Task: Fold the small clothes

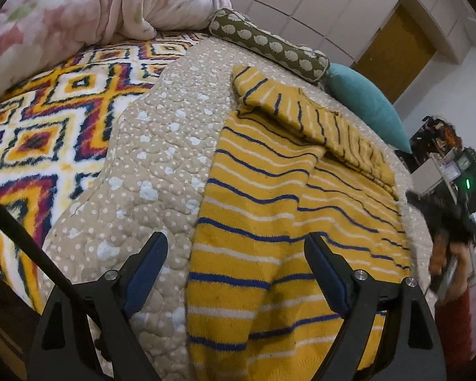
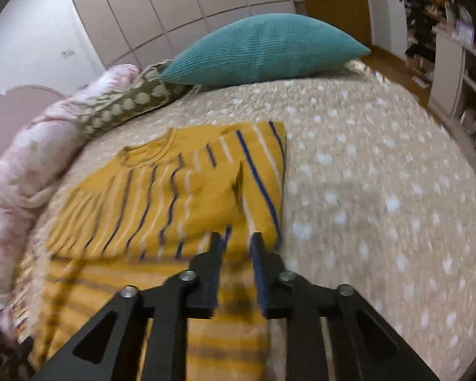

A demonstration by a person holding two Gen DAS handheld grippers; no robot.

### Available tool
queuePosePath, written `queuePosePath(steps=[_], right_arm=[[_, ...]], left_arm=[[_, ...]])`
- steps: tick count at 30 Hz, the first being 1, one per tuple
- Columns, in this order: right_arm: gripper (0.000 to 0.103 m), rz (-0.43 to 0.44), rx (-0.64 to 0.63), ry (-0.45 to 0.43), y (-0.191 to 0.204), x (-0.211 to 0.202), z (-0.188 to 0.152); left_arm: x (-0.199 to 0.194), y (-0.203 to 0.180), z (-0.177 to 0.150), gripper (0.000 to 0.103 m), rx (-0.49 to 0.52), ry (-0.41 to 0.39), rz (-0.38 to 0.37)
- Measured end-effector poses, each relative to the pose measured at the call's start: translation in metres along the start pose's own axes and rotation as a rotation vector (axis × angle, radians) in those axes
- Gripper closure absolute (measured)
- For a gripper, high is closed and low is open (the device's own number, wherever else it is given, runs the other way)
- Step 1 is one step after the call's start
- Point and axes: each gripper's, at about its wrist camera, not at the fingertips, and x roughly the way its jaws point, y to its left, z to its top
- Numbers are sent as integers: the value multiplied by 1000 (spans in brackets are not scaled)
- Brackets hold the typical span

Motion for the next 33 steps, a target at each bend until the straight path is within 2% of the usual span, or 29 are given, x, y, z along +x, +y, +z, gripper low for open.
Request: queuePosePath(steps=[2, 4, 6, 8, 11, 14, 16, 21, 23, 27, 29, 31, 32, 33], right_arm=[[74, 56, 12, 34, -12, -19, -25], [73, 94, 24, 70, -24, -33, -52], [69, 134, 58, 116, -39, -46, -85], [69, 209, 106, 154, -53, -57, -116], [69, 336, 177, 162, -60, -67, -149], [69, 441, 203, 176, -51, -68, -170], [69, 476, 176, 184, -36, -67, -179], [67, 534, 122, 203, -1, -64, -190], [67, 524, 96, 201, 11, -63, -194], [67, 505, 101, 178, 21, -64, -203], [67, 513, 139, 172, 20, -63, -208], [70, 510, 155, 172, 15, -64, -209], [77, 497, 164, 179, 14, -63, -208], [89, 490, 168, 189, 13, -62, -207]], left_arm=[[-2, 1, -2, 18, 14, 8, -6], [-1, 1, -4, 33, 27, 36, -40], [3, 1, -7, 40, 22, 66, -80], [5, 3, -9, 40, 8, 67, -88], [6, 6, -10, 40, -25, 70, -114], [5, 10, -13, 40, -67, 73, -146], [2, 13, -15, 40, -97, 73, -164], [-7, 23, -25, 40, -162, 68, -218], [-9, 25, -29, 40, -172, 69, -234], [-12, 21, -44, 29, -153, 76, -281], [-11, 15, -50, 29, -131, 80, -274], [-12, 8, -54, 29, -101, 85, -248], [-12, 3, -55, 30, -88, 89, -227], [-13, 1, -56, 46, -79, 92, -205]])
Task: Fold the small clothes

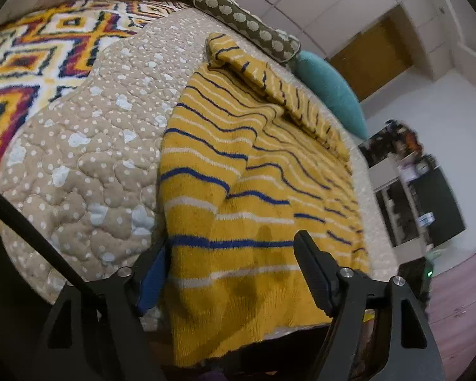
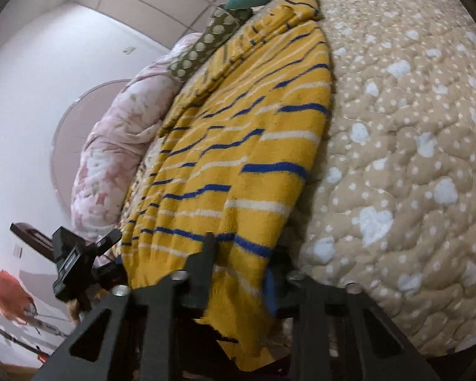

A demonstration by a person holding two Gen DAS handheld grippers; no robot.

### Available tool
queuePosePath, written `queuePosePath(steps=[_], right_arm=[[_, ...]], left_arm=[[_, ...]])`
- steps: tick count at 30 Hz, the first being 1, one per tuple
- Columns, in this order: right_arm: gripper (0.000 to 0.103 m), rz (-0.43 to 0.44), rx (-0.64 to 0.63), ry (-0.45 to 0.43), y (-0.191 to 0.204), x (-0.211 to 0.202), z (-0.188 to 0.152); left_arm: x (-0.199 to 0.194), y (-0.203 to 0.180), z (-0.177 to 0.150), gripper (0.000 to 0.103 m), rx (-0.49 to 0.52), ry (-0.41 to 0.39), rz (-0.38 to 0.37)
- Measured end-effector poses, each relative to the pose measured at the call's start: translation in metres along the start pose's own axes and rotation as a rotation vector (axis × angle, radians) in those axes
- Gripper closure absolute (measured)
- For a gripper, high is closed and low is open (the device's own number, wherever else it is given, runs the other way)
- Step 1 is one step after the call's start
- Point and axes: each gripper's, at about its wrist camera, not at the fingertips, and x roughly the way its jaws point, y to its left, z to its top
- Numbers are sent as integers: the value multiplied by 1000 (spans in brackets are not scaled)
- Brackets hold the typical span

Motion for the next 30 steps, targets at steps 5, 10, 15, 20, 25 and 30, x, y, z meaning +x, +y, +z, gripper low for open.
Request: queuePosePath(steps=[5, 10, 15, 20, 25, 30], right_arm=[[95, -21, -6, 15, -6, -21, 10], [96, -80, -128, 6, 9, -66, -7], [96, -131, -115, 28, -4, -75, -33], [95, -184, -105, 51, -12, -59, -36], [95, -210, -136, 40, -9, -59, -37], [95, -223, -150, 40, -4, -57, -37]], left_arm=[[-5, -4, 7, 96, -6, 43, 81], [-29, -11, -7, 96, 33, 44, 64], [-19, -11, -30, 96, 52, 79, 112], [-18, -9, -31, 95, 50, 72, 98], [-19, -13, -34, 94, 78, 57, 95], [-19, -13, -36, 94, 85, 50, 105]])
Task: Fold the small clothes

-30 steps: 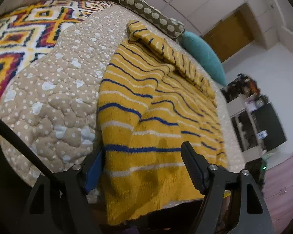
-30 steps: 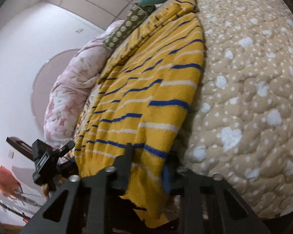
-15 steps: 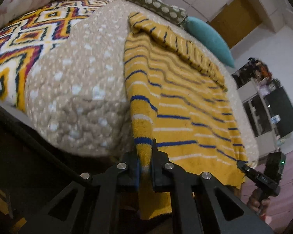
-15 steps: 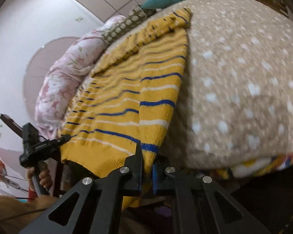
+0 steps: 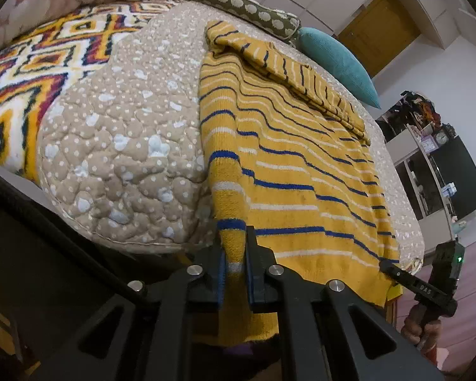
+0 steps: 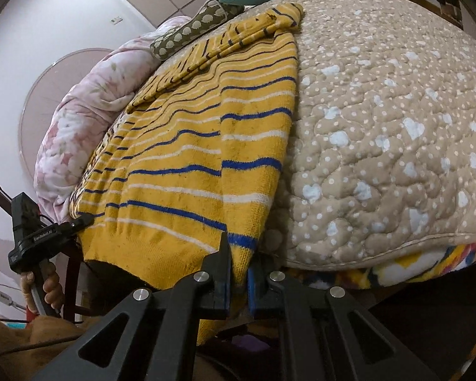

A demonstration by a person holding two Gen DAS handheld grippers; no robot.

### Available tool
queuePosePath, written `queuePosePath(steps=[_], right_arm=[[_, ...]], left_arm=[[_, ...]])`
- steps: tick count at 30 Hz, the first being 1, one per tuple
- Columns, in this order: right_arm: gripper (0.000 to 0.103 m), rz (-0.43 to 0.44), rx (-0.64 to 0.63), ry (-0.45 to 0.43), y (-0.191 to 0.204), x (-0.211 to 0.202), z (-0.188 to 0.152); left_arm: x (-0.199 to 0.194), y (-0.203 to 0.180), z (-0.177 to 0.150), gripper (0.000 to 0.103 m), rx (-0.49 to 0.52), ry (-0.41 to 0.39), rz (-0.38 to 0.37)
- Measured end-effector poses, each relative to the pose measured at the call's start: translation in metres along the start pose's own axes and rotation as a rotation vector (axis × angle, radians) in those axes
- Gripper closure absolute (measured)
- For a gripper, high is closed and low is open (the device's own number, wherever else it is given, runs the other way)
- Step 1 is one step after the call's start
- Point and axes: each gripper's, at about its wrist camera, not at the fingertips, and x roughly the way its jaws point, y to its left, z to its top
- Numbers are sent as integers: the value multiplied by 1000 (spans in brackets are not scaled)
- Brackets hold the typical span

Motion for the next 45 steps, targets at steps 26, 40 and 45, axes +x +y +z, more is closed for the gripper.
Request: queuePosePath(steps=[26, 40, 45], right_arm=[[95, 128, 55, -224, 24, 32, 244], [84, 206, 374, -116, -56, 144, 329], [58, 248, 410, -151, -59, 152, 345]], left_arm=[[63, -40, 242, 95, -53, -148, -26], [154, 23, 309, 81, -372, -9, -234], [147, 36, 322, 52, -415, -96, -248]])
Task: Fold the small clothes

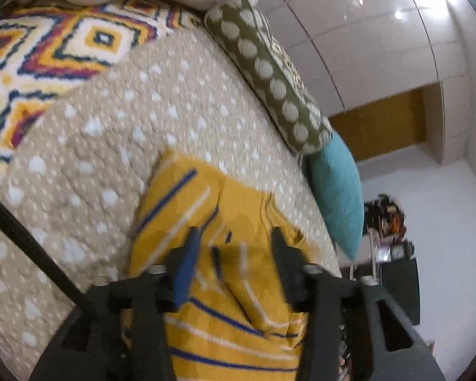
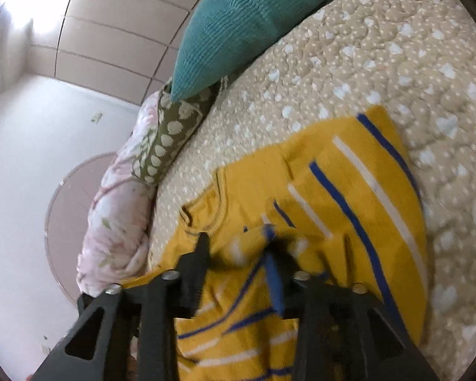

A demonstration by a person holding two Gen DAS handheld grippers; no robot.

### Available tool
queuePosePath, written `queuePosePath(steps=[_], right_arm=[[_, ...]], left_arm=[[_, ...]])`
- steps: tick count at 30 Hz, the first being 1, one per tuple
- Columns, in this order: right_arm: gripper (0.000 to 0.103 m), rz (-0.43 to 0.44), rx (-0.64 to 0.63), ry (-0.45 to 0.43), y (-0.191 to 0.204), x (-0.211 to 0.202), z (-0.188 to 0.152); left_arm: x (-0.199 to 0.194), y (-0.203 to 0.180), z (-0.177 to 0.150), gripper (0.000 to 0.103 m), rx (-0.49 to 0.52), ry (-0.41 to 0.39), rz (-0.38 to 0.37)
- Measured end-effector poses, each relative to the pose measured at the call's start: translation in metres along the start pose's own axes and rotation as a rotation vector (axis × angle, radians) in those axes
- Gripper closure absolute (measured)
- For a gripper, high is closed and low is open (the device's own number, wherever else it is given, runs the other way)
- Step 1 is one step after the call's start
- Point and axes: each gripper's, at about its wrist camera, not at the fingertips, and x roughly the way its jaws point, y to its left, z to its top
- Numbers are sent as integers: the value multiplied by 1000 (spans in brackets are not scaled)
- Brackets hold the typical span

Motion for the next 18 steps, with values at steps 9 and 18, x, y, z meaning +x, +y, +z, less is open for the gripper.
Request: queuePosePath(steps=[9, 18], right_arm=[[44, -85, -52, -119, 12, -21, 24], [39, -323, -491, 11, 61, 14, -4]], left_arm=[[-11, -18, -11, 51, 193, 4, 122], [51, -55, -28, 35, 509, 99, 333]])
